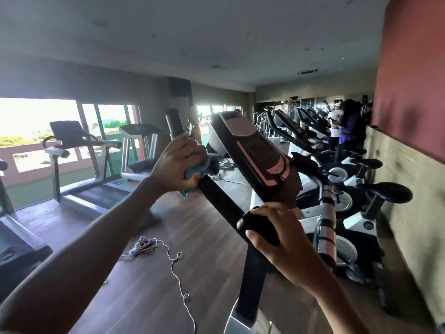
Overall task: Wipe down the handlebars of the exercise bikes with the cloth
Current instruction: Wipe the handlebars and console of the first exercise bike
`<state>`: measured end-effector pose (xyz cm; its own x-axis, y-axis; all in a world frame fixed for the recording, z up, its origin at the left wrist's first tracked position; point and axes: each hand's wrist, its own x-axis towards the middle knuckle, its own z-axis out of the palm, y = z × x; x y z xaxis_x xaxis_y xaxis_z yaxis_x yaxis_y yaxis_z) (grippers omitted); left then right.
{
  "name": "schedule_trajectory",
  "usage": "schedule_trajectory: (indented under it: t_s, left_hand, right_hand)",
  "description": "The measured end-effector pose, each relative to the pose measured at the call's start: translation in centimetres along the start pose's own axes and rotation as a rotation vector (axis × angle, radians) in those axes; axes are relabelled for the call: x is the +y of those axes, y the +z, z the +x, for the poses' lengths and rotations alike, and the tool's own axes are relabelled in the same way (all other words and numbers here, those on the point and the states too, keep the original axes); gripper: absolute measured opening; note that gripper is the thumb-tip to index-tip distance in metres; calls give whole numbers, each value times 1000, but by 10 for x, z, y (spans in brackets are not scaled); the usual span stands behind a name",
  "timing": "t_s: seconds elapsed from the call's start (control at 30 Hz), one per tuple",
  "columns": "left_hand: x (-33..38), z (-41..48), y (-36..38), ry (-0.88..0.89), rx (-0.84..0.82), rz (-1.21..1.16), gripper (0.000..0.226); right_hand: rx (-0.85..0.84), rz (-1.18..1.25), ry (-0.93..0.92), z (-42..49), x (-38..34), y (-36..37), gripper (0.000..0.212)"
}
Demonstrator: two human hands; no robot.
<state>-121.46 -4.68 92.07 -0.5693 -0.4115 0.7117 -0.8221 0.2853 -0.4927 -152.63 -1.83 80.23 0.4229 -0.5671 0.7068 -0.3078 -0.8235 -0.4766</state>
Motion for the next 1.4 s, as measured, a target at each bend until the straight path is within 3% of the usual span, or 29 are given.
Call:
schedule_trajectory:
  t_s: [0.2,0.4,0.6,0.8,0.93,1.07,1.2,1.33,1.4]
  left_hand:
    - [84,-23,31,-104,286,-178,38]
    - [9,-1,7,35,81,-61,37]
    - [14,-15,22,99,73,4,42]
    - [-48,30,-26,496,-74,228,16]
    - [-43,34,-25,400,-3,231,17]
    - [-9,-7,12,172,32,49,33]
    - [-24,12,-1,300,-27,46,29]
    - [25,-10,11,-15,140,-94,31]
    - [66,-22,26,-91,239,-173,31]
  right_hand:
    - [30,38,-14,0,-6,-1,38]
    - [38,61,23,0,-4,-2,42]
    - [30,32,24,0,-1,0,42]
    - [25,11,20,-3,-2,-1,46]
    - [21,-4,10,-3,-2,0,46]
    - [26,-5,24,-2,-3,-1,43]
    - [27,32,24,-2,-4,-3,45]
    - [48,57,32,-3,-8,-3,52]
    - [68,100,37,-3,-9,-3,55]
